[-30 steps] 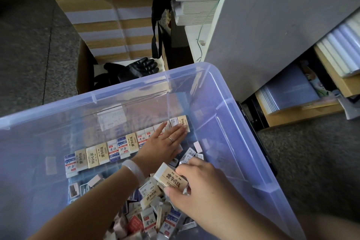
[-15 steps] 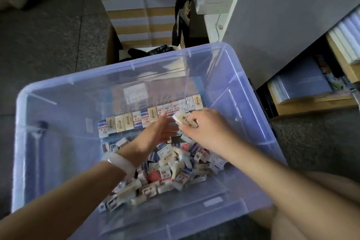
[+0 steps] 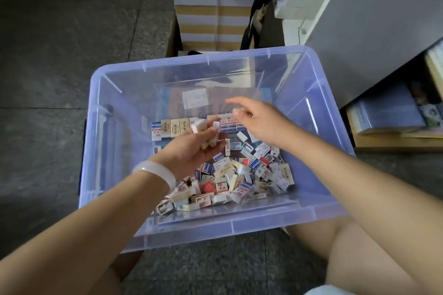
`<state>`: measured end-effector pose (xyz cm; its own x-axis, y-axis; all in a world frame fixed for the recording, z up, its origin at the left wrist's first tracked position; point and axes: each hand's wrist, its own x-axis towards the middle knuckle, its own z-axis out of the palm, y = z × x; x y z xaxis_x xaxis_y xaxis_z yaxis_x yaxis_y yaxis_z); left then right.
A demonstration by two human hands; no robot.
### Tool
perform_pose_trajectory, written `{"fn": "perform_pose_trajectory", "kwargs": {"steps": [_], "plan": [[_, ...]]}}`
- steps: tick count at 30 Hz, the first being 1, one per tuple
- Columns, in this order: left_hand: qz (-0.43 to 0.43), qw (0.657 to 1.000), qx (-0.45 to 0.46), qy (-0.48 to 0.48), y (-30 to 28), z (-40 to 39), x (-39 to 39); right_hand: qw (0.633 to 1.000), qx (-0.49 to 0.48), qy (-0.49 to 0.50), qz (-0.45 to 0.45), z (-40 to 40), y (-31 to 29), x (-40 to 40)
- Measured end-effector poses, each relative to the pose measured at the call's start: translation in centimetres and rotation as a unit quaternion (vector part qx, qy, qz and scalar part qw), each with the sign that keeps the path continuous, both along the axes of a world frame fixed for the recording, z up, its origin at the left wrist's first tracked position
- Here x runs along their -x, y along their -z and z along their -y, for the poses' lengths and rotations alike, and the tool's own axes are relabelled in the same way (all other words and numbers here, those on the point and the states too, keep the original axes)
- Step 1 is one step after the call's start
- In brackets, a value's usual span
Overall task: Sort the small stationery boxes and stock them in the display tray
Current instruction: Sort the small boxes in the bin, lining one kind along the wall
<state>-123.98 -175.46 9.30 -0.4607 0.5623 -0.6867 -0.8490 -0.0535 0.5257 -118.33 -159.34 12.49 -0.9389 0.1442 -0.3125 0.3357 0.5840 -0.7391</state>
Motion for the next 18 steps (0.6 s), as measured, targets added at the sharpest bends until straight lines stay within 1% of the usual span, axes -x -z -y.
{"fn": "perform_pose_trajectory", "kwargs": {"steps": [1, 2, 3, 4, 5, 7, 8, 9, 12, 15, 18], "plan": [[-0.021, 0.999, 0.030, 0.010, 0.1, 0.6, 0.2, 0.999, -0.046, 0.000, 0.007, -0.4, 0.8, 0.3], [-0.050, 0.997, 0.062, 0.023, 0.4, 1.3, 0.4, 0.996, -0.083, -0.020, 0.031, -0.6, 1.6, 0.5], [-0.079, 0.992, 0.093, 0.039, 0.6, 2.0, 0.6, 0.989, -0.114, -0.070, 0.071, -0.7, 2.6, 0.6], [-0.103, 0.986, 0.117, 0.053, 1.0, 2.6, 0.9, 0.973, -0.141, -0.139, 0.122, -0.6, 3.7, 0.6], [-0.118, 0.982, 0.133, 0.064, 1.2, 3.1, 1.0, 0.949, -0.162, -0.208, 0.172, -0.2, 5.0, 0.6], [-0.133, 0.976, 0.156, 0.075, 1.5, 3.7, 1.3, 0.900, -0.194, -0.304, 0.246, 0.9, 7.2, 0.8], [-0.132, 0.975, 0.163, 0.071, 1.6, 3.9, 1.4, 0.884, -0.202, -0.322, 0.274, 1.5, 8.1, 0.9], [-0.125, 0.976, 0.166, 0.065, 1.6, 3.9, 1.5, 0.875, -0.206, -0.324, 0.295, 2.1, 8.7, 1.1], [-0.127, 0.976, 0.167, 0.064, 2.1, 3.9, 1.8, 0.862, -0.194, -0.331, 0.331, 3.3, 9.2, 2.2], [-0.143, 0.971, 0.175, 0.078, 2.4, 4.0, 2.0, 0.837, -0.168, -0.362, 0.374, 3.5, 9.1, 2.7], [-0.149, 0.971, 0.172, 0.077, 2.9, 4.1, 2.1, 0.825, -0.214, -0.388, 0.350, 3.8, 9.3, 2.5]]}}
